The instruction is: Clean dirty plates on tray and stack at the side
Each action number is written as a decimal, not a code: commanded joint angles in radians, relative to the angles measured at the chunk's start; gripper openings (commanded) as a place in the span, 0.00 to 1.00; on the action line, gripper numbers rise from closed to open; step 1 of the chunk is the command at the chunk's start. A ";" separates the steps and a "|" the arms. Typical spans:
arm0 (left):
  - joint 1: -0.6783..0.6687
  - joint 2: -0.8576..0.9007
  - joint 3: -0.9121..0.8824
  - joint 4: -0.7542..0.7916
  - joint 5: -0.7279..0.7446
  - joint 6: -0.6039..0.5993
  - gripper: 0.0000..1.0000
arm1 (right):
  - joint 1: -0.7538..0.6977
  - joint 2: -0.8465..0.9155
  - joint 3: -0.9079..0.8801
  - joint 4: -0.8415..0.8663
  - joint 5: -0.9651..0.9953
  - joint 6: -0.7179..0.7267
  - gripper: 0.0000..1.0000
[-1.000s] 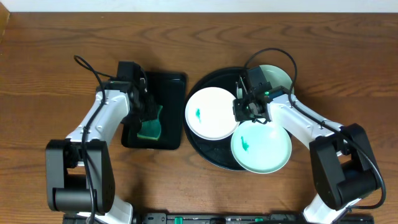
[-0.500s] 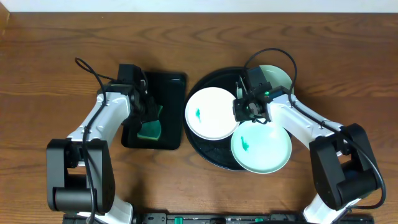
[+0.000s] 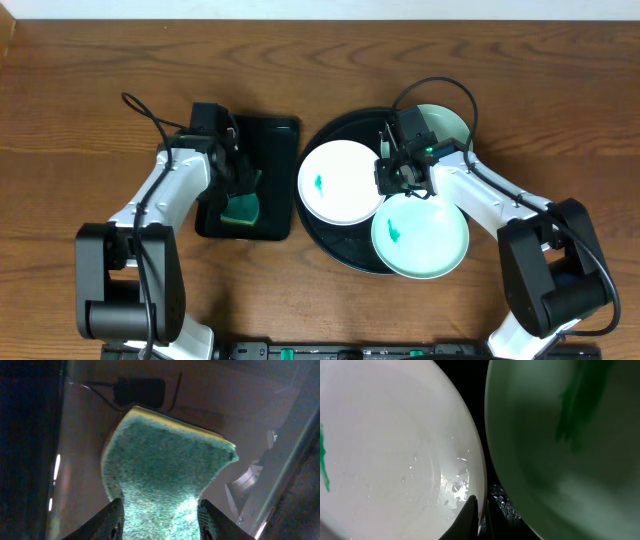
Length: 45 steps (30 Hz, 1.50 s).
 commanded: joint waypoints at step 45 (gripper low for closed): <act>-0.015 0.005 -0.039 0.018 -0.051 -0.005 0.57 | 0.009 -0.001 -0.003 0.005 0.000 0.003 0.08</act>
